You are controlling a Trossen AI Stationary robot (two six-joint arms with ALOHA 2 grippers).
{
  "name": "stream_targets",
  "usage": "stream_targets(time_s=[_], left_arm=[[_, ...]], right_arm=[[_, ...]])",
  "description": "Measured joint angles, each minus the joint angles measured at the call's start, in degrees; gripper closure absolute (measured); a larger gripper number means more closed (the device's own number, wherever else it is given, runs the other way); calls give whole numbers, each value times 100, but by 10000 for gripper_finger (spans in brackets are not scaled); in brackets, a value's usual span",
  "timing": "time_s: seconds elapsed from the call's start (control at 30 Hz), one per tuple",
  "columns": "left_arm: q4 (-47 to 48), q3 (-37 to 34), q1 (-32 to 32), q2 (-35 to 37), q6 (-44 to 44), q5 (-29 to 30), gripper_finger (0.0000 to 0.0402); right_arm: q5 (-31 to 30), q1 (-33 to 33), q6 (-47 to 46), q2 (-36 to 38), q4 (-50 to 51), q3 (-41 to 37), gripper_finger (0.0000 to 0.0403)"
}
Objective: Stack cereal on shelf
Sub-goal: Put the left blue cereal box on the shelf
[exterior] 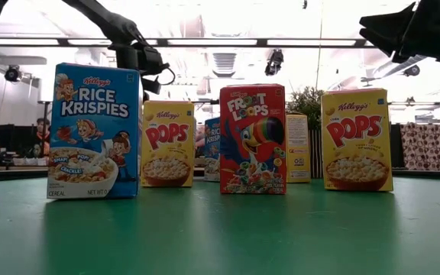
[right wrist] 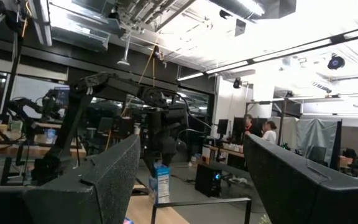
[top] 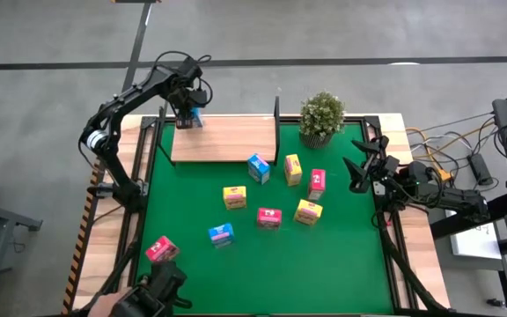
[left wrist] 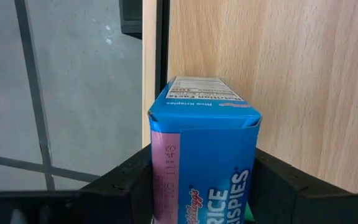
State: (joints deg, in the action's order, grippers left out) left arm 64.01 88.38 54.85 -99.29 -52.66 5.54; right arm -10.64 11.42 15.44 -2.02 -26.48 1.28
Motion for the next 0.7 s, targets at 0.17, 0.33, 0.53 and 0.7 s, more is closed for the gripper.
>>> stream_targets(time_s=[0.17,0.33,0.53,0.7], left_arm=[[98,176,-7,0,51,7,216],[222,599,-7,0,174,-6,216],[531,1052,-7,2,214,-164,216],[802,1082,-17,4,287,-181,225]], right_arm=[[0,0,-1,0,0,0,129],[1,0,0,0,0,0,129],[1,-1,0,0,0,0,129],[1,-2,0,0,0,0,129]])
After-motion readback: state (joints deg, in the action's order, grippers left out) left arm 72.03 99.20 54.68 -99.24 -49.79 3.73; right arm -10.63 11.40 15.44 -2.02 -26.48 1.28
